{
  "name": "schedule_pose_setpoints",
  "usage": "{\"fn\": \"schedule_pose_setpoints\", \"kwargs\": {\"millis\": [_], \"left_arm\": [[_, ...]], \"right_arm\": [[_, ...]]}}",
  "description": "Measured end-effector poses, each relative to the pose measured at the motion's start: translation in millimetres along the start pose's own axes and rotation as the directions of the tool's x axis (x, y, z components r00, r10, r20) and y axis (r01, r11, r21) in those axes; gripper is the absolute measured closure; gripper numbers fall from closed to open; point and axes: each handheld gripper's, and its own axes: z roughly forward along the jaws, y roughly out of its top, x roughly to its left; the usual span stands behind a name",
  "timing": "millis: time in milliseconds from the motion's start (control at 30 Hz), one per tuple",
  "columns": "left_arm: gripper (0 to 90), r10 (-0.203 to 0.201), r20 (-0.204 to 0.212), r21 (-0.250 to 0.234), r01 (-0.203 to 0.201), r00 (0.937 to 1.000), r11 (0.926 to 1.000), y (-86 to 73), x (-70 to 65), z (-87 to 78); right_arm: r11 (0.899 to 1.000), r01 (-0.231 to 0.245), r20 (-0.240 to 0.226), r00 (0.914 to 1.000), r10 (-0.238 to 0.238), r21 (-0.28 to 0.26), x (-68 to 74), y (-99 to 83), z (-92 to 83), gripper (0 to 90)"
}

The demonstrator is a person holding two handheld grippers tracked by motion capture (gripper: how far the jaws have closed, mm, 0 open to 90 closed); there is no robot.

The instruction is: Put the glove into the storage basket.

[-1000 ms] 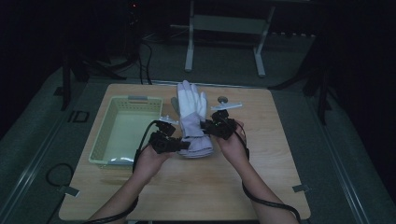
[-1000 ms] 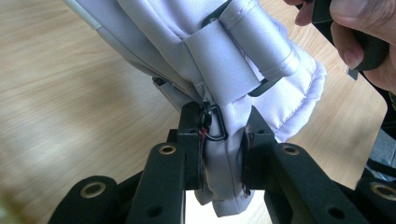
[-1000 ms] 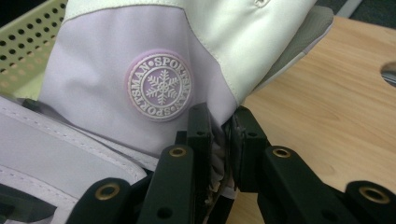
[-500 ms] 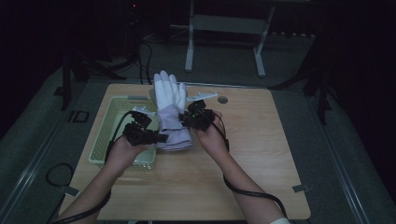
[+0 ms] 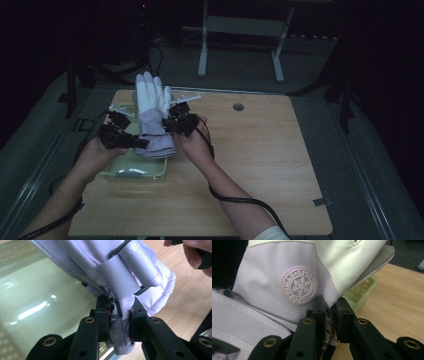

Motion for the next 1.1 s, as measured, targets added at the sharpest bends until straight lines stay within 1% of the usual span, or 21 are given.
{"fn": "schedule_pose_setpoints", "kwargs": {"millis": [133, 167, 200, 233, 300, 333, 400, 467, 500, 533, 567, 600, 633, 667, 700, 733, 767, 800, 867, 900, 1100], "left_arm": [[74.3, -0.001, 0.001, 0.012, 0.001, 1.0000, 0.9999, -11.6, 14.1, -4.3], [74.4, -0.004, 0.005, 0.016, 0.004, 1.0000, 0.9999, -13.5, 16.9, -3.9], [74.3, 0.006, 0.003, 0.026, -0.006, 1.0000, 0.9997, -16.5, 20.7, -2.1], [74.3, 0.006, 0.003, 0.026, -0.006, 1.0000, 0.9997, -16.5, 20.7, -2.1], [74.3, 0.000, 0.004, 0.040, -0.001, 1.0000, 0.9992, -21.0, 27.6, 2.5], [74.3, -0.007, 0.010, 0.058, 0.006, 0.9999, 0.9983, -26.1, 35.0, 8.5], [74.3, -0.029, 0.016, 0.074, 0.027, 0.9995, 0.9969, -31.9, 41.2, 16.0], [74.2, -0.039, 0.025, 0.093, 0.037, 0.9989, 0.9950, -36.8, 45.2, 22.6], [74.2, -0.050, 0.031, 0.102, 0.047, 0.9983, 0.9937, -40.4, 47.9, 27.1], [74.2, -0.050, 0.031, 0.102, 0.047, 0.9983, 0.9937, -40.4, 47.9, 27.1], [74.1, -0.059, 0.042, 0.112, 0.054, 0.9974, 0.9923, -45.3, 50.9, 33.0], [74.1, -0.059, 0.042, 0.112, 0.054, 0.9974, 0.9923, -45.3, 50.9, 33.0], [74.1, -0.068, 0.051, 0.130, 0.061, 0.9964, 0.9897, -50.7, 54.1, 40.3], [74.0, -0.068, 0.051, 0.130, 0.061, 0.9964, 0.9897, -50.7, 54.1, 40.3], [74.0, -0.083, 0.052, 0.141, 0.075, 0.9952, 0.9872, -54.5, 56.3, 46.1], [73.9, -0.080, 0.052, 0.144, 0.072, 0.9955, 0.9870, -55.6, 56.6, 47.8], [73.9, -0.090, 0.060, 0.143, 0.081, 0.9941, 0.9864, -57.1, 58.2, 50.0], [73.9, -0.090, 0.065, 0.149, 0.079, 0.9939, 0.9857, -57.9, 59.3, 51.7], [73.7, -0.102, 0.065, 0.147, 0.092, 0.9927, 0.9848, -59.2, 61.3, 54.6], [73.6, -0.106, 0.067, 0.157, 0.094, 0.9921, 0.9831, -59.9, 62.5, 56.4], [71.4, -0.104, 0.050, 0.205, 0.091, 0.9934, 0.9746, -65.9, 64.6, 67.6]], "right_arm": [[1.000, -0.016, -0.030, 0.9994, 0.016, 0.008, 9.7, 0.0, 16.2, 80.1], [1.000, -0.015, -0.031, 0.9994, 0.015, 0.007, 11.9, -1.2, 19.5, 80.2], [1.000, -0.018, -0.031, 0.9993, 0.018, 0.007, 13.2, -2.1, 22.4, 80.2], [1.000, -0.018, -0.031, 0.9993, 0.019, 0.017, 15.0, -3.8, 28.0, 80.1], [1.000, -0.023, -0.028, 0.9993, 0.023, 0.022, 16.3, -5.6, 32.8, 80.2], [0.999, -0.024, -0.023, 0.9994, 0.025, 0.043, 18.1, -9.6, 42.8, 80.2], [0.997, -0.028, -0.016, 0.9994, 0.029, 0.069, 19.6, -15.1, 52.3, 80.2], [0.996, -0.023, -0.013, 0.9996, 0.025, 0.090, 20.0, -20.5, 60.7, 80.2], [0.994, -0.021, -0.010, 0.9997, 0.022, 0.110, 20.5, -23.3, 65.1, 80.2], [0.992, -0.021, -0.006, 0.9997, 0.022, 0.127, 21.1, -26.8, 69.5, 80.2], [0.990, -0.016, -0.006, 0.9998, 0.017, 0.142, 21.3, -29.6, 72.6, 80.2], [0.989, -0.014, -0.004, 0.9999, 0.015, 0.150, 21.4, -31.7, 74.6, 80.1], [0.985, -0.015, -0.001, 0.9999, 0.015, 0.169, 21.3, -34.2, 78.4, 80.2], [0.985, -0.015, -0.001, 0.9999, 0.015, 0.169, 21.3, -34.2, 78.4, 80.2], [0.981, -0.004, 0.004, 1.0000, 0.004, 0.195, 22.4, -37.1, 83.1, 80.1], [0.977, -0.003, 0.006, 1.0000, 0.002, 0.215, 22.6, -38.7, 85.9, 80.0], [0.975, -0.004, 0.010, 0.9999, 0.002, 0.222, 23.1, -39.3, 86.8, 80.1], [0.973, 0.007, 0.016, 0.9998, -0.011, 0.229, 23.5, -39.4, 87.3, 80.0], [0.970, -0.005, 0.018, 0.9998, 0.000, 0.243, 22.2, -39.8, 88.1, 80.0], [0.968, -0.011, 0.022, 0.9997, 0.005, 0.249, 22.2, -40.3, 88.6, 80.0], [0.952, -0.004, 0.031, 0.9995, -0.006, 0.307, 24.5, -46.4, 97.5, 79.5]]}}
